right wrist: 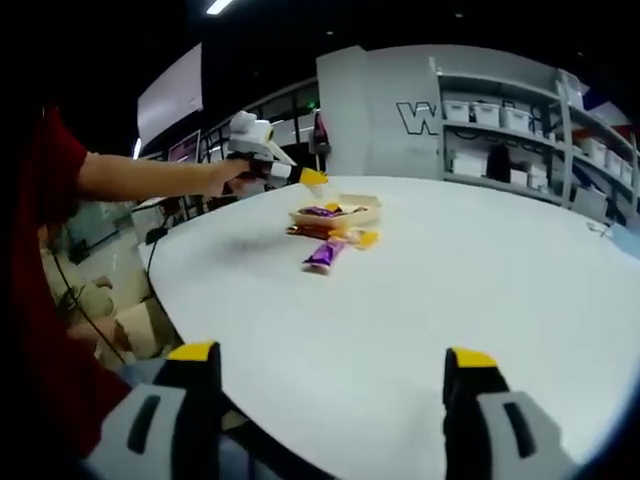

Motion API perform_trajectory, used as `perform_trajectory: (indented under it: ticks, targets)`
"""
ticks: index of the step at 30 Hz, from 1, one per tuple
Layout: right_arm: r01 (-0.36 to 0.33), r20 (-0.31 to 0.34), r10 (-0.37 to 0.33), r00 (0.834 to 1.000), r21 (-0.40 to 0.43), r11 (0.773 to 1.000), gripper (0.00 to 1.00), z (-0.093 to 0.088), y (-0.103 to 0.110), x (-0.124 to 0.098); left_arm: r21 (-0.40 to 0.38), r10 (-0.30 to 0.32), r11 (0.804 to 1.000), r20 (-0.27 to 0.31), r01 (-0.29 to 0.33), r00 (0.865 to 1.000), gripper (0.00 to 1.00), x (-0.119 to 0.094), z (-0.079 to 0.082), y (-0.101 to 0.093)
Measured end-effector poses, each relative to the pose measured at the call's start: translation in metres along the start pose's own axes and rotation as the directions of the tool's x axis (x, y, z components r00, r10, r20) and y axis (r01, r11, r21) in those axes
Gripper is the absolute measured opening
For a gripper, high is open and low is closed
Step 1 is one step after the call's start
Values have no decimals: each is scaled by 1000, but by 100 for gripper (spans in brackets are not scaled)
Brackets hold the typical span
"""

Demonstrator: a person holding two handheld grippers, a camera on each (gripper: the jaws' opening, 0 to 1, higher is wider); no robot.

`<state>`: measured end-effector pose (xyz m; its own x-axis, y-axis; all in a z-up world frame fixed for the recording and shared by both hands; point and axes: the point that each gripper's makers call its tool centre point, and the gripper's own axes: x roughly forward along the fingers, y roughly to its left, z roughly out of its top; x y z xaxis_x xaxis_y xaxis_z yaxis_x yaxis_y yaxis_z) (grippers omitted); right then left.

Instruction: Place the target food into the container with the food tongs after gripping and lifting it, then release it inside without dropping or visibly crushing the food.

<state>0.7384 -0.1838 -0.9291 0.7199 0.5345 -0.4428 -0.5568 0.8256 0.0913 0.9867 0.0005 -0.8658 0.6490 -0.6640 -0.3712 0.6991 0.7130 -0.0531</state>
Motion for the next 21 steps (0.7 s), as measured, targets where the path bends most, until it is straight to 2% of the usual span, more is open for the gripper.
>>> perform_trajectory:
  ticks: [9,15,17,21]
  targets:
    - [-8,-5,8,1000,-12,1000,91,1,4,1,15,-7,1000,-23,7,1000,23,-12,-18,-4]
    - [-12,-1,12,1000,-8,1000,91,1,5,1,27,7,1000,-6,-7,1000,24,-19,-35,-7]
    - [-12,-4,12,1000,-10,1000,91,0,5,1,53,10,999,4,-10,1000,24,-21,-41,-8]
    - [-14,-8,14,1000,-11,1000,91,-1,6,1,72,13,997,13,-14,1000,24,-25,-46,-9]
